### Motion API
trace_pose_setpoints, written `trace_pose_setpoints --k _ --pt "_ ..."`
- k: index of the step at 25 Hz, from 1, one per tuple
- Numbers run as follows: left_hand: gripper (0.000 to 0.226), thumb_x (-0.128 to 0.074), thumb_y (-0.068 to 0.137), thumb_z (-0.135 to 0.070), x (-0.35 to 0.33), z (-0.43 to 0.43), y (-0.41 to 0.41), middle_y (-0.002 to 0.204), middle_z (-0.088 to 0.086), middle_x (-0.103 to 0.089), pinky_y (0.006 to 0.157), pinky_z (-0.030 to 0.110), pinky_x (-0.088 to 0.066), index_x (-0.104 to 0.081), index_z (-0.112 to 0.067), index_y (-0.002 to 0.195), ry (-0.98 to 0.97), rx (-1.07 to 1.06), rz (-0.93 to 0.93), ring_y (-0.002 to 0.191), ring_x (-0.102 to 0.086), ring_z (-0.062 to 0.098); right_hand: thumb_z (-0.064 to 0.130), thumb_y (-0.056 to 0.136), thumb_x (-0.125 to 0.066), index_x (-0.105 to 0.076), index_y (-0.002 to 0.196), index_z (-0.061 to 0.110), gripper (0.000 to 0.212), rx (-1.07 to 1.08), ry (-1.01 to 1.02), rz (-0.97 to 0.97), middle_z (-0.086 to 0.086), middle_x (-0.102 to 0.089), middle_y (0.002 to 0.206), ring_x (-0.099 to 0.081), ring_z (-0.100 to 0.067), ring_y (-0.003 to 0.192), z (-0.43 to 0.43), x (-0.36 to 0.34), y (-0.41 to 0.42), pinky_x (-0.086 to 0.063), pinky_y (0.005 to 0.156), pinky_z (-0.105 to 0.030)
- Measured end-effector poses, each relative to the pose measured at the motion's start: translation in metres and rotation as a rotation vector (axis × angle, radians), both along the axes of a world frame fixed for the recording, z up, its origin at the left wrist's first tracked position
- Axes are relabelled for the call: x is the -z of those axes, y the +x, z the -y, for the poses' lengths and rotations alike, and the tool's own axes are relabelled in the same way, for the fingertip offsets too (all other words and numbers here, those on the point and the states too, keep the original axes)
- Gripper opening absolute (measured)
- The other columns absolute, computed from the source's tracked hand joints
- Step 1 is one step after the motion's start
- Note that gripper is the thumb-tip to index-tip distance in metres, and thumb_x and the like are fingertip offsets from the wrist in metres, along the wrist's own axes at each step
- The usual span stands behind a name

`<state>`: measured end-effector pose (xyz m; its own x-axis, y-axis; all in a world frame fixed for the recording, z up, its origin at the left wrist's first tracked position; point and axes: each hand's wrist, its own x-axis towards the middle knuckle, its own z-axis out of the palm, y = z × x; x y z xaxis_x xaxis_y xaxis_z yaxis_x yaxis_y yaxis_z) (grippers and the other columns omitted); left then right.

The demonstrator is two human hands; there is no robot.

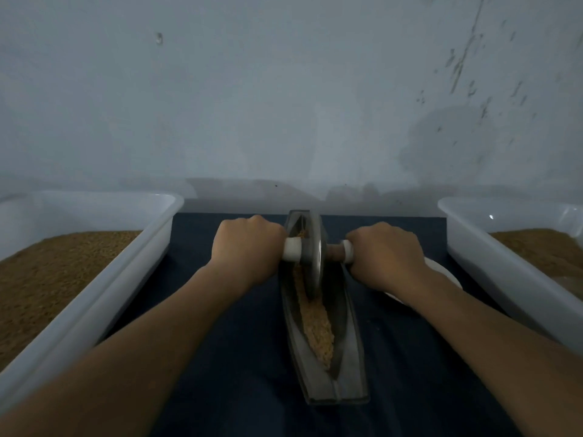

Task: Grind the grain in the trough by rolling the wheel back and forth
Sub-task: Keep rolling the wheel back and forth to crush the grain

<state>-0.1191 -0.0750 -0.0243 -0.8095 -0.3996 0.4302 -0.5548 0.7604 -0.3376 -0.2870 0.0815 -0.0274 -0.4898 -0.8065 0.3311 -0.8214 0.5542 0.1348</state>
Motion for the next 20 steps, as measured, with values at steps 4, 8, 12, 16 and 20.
trace_pose_setpoints --k 4,8,12,16,20 --pt "0.006 -0.060 0.087 -0.026 -0.010 0.022 -0.024 0.067 -0.004 -0.039 0.053 0.032 -0.036 -0.063 -0.027 0.091 0.009 -0.032 -0.013 0.062 -0.053 0.022 0.035 0.080 -0.065 -0.040 0.062 0.030 0.031 0.001 -0.040 -0.031 0.008 -0.051 0.067 -0.051 -0.018 0.062 0.032 -0.005 -0.024 -0.034 0.052 -0.026" --pt "0.006 -0.063 0.086 -0.028 -0.007 -0.001 -0.003 0.071 -0.004 -0.045 0.052 0.032 -0.033 -0.062 -0.027 0.092 -0.006 -0.008 -0.014 0.060 -0.046 0.020 0.036 0.078 -0.066 -0.042 0.065 0.033 0.027 -0.008 -0.020 0.021 0.008 -0.054 0.072 -0.055 -0.019 0.067 0.005 -0.002 -0.002 -0.041 0.057 -0.030" --pt "0.014 -0.068 0.082 -0.031 0.000 -0.041 0.037 0.062 -0.006 -0.031 0.045 0.029 -0.018 -0.055 -0.027 0.089 -0.041 0.062 0.007 0.050 -0.031 0.015 0.036 0.077 -0.066 -0.048 0.067 0.034 0.021 -0.010 0.041 0.074 0.011 -0.056 0.069 -0.053 -0.008 0.060 -0.049 -0.001 0.035 -0.033 0.048 -0.025" --pt "0.019 -0.069 0.080 -0.034 0.006 -0.040 0.046 0.061 -0.008 -0.026 0.046 0.029 -0.017 -0.052 -0.030 0.085 -0.016 0.067 0.026 0.052 -0.034 0.015 0.036 0.074 -0.066 -0.045 0.063 0.034 0.024 -0.006 0.067 0.024 0.012 -0.052 0.065 -0.045 -0.003 0.054 -0.058 -0.005 0.039 -0.024 0.044 -0.024" --pt "0.010 -0.065 0.084 -0.031 0.003 -0.007 0.011 0.068 -0.005 -0.038 0.051 0.033 -0.031 -0.059 -0.027 0.092 0.015 0.011 0.011 0.057 -0.040 0.018 0.037 0.075 -0.066 -0.044 0.066 0.031 0.025 0.004 0.037 0.005 0.009 -0.053 0.071 -0.052 -0.016 0.062 -0.011 -0.004 0.010 -0.038 0.053 -0.028"
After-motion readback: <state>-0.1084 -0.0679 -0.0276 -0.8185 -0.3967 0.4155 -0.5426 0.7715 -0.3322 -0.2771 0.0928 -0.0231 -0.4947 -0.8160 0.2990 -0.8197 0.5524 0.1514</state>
